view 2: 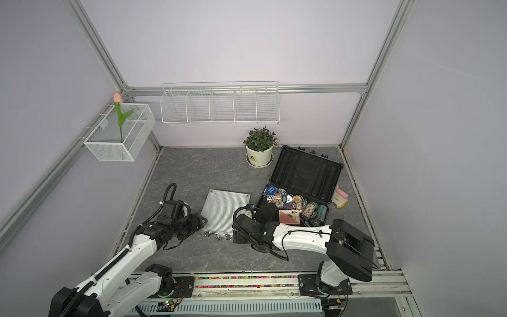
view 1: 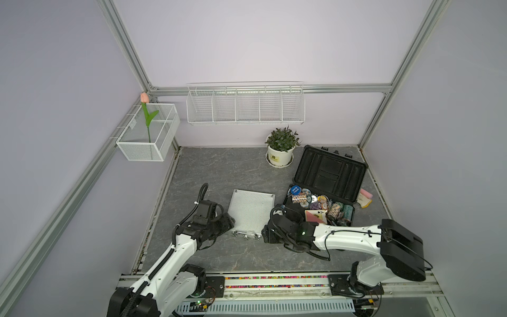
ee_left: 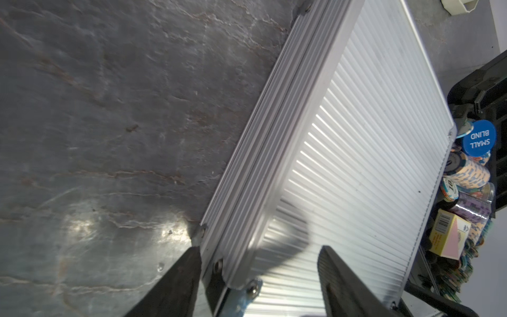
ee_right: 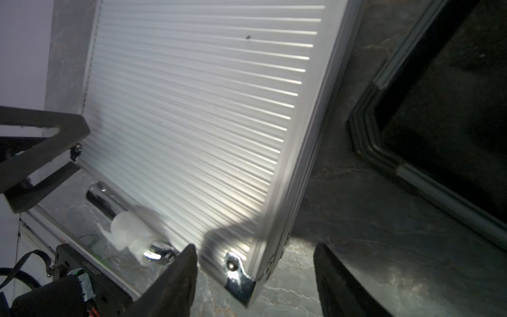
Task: Open the poker set cases
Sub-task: Open the case lid on the poker set case.
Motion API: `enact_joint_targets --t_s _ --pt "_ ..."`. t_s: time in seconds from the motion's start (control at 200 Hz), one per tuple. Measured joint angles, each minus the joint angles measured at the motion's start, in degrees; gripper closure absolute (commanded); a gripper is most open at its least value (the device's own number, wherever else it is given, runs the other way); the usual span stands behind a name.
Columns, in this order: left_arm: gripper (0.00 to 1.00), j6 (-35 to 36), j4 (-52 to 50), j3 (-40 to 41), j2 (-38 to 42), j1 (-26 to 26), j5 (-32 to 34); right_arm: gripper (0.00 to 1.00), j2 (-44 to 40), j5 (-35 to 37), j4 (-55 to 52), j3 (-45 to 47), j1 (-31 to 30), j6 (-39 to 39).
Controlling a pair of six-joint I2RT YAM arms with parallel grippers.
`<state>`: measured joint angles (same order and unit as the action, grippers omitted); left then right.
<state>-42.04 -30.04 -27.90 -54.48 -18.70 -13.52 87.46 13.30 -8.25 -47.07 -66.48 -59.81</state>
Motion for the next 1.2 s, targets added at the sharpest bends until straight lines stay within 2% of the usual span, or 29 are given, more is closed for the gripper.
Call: enact_joint_targets --t_s 0.235,0.455,0.675,1.005,1.205 --pt "0.36 0.17 1.07 -0.02 -2.43 0.22 -1.81 0.39 0.72 -1.42 1.97 0.00 0.28 -0.44" --pt "0.36 0.20 1.75 -0.02 -2.91 0.35 -2.78 0.41 1.46 -1.86 1.25 -1.16 0.42 -0.11" --pt "0.36 0.17 2.80 0.39 -2.60 0.79 -1.05 0.42 4.02 -2.71 -0.52 -4.61 1.40 1.57" --pt "0.36 -0.20 2.75 1.97 0.70 1.16 0.87 0.43 6.25 -4.02 -0.90 -7.23 2.34 4.42" --pt "0.36 -1.40 0.70 3.58 5.64 1.18 1.29 0.42 6.75 -4.37 0.46 -7.28 2.73 4.63"
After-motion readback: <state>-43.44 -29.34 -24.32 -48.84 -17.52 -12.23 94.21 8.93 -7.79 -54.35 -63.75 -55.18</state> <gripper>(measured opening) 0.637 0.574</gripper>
